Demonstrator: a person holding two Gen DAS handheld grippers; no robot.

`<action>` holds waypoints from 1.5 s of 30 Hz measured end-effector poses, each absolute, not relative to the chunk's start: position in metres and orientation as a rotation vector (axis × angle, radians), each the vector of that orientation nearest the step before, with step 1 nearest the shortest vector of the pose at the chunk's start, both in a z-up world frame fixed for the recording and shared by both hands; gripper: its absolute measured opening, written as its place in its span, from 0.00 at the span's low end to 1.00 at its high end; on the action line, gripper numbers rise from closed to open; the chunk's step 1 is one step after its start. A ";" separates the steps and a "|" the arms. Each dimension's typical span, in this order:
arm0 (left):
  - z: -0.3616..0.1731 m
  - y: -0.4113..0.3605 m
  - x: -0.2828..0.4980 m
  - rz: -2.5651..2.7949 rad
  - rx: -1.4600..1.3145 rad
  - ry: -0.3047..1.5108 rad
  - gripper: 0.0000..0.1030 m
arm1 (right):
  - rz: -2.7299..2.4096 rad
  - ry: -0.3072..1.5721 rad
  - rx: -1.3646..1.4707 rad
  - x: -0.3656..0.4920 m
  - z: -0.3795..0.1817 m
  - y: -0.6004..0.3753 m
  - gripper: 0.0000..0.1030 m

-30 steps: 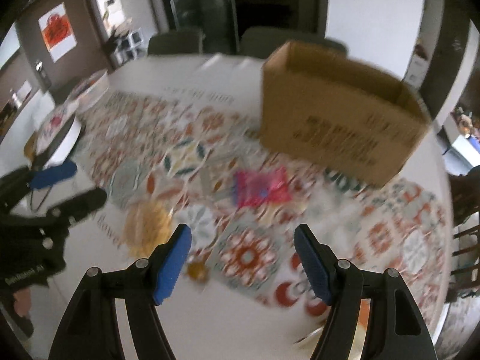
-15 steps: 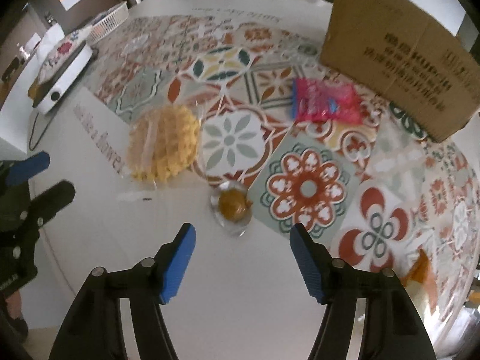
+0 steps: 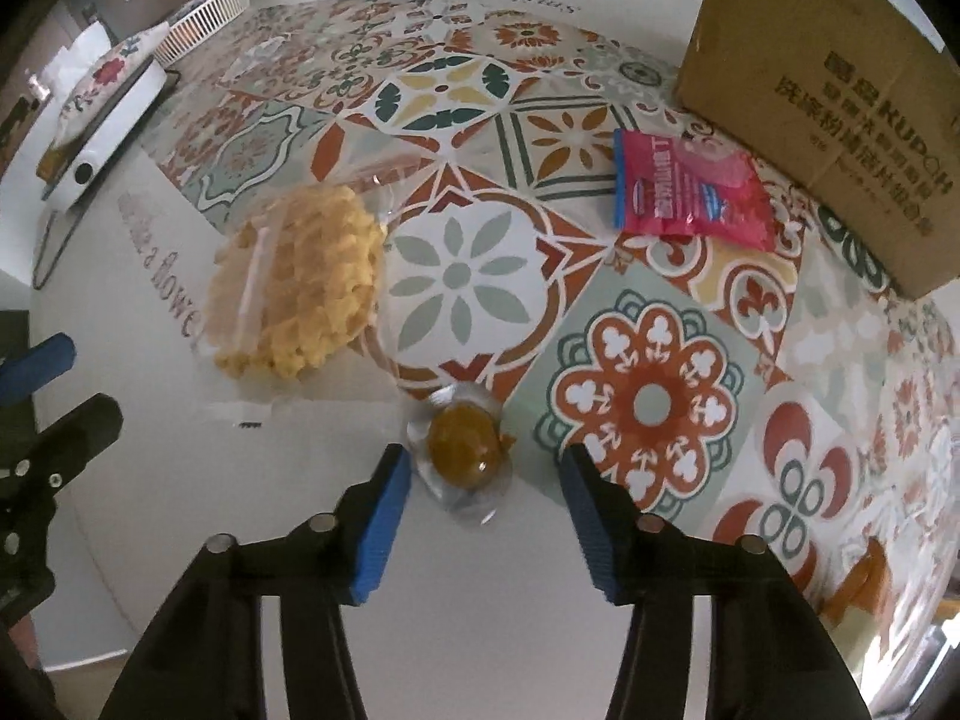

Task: Organize snacks
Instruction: 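Move both tools back over the red candy bag and round caramel, then grasp the round caramel with the right gripper while the left grips the red candy bag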

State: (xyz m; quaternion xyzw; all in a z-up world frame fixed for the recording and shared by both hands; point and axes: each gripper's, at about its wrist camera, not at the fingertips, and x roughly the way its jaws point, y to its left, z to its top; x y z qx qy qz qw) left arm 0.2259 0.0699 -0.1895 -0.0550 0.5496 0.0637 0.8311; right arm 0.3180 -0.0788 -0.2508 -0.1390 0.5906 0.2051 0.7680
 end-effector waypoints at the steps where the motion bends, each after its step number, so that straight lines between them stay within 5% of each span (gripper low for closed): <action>1: -0.189 0.070 0.226 0.138 -0.117 1.166 0.63 | 0.439 1.279 -0.314 0.318 -0.251 -0.078 0.36; 5: -0.187 0.064 0.228 0.123 -0.093 1.157 0.63 | 0.427 1.277 -0.293 0.322 -0.250 -0.082 0.24; 22: -0.180 0.057 0.254 0.031 -0.180 1.147 0.63 | 0.356 1.178 -0.170 0.318 -0.212 -0.107 0.24; 33: -0.152 -0.021 0.347 -0.393 0.222 1.044 0.65 | 0.177 1.121 -0.035 0.335 -0.188 -0.155 0.24; 45: -0.186 -0.106 0.418 -0.671 0.556 1.009 0.65 | -0.013 1.148 0.093 0.361 -0.203 -0.207 0.24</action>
